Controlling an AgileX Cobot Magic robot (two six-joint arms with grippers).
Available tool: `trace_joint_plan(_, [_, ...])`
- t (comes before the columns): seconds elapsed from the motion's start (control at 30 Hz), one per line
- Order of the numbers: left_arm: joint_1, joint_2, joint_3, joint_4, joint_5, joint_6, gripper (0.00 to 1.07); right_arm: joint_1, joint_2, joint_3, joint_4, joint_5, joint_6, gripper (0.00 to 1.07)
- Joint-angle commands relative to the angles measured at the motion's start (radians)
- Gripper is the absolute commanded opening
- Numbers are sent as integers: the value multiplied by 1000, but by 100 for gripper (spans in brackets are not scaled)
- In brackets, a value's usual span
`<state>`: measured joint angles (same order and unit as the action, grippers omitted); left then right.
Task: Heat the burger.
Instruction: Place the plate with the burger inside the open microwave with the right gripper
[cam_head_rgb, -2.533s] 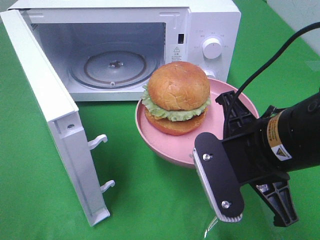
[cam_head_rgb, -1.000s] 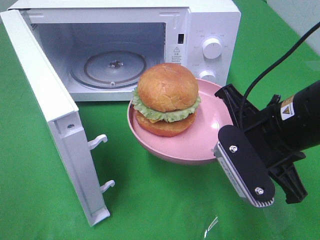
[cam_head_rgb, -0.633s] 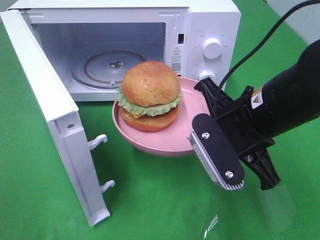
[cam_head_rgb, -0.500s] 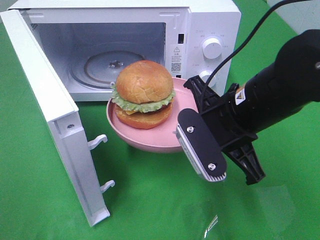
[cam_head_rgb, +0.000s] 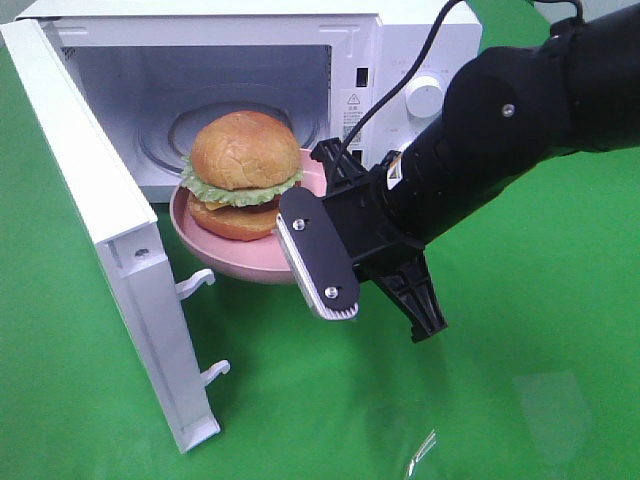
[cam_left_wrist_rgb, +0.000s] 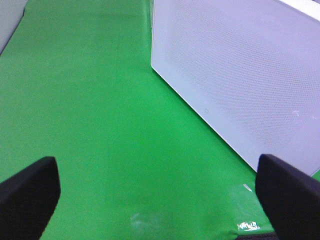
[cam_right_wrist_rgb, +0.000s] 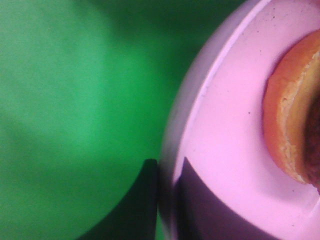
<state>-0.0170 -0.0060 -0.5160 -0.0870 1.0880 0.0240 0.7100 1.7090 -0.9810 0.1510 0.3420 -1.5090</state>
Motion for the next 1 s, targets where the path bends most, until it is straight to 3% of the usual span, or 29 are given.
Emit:
trace_joint_plan(0.03, [-9,-15,0,-2,-17,-1,98,3,28,-68,3,-55,17,3])
trace_joint_plan(0.77, [-9,-15,0,-2,-17,-1,98,3,164,-249,-31,-49,65,3])
trace_joint_plan(1.0, [-9,-15,0,-2,-17,-1,98,3,225,-317,-127,-47,130,4])
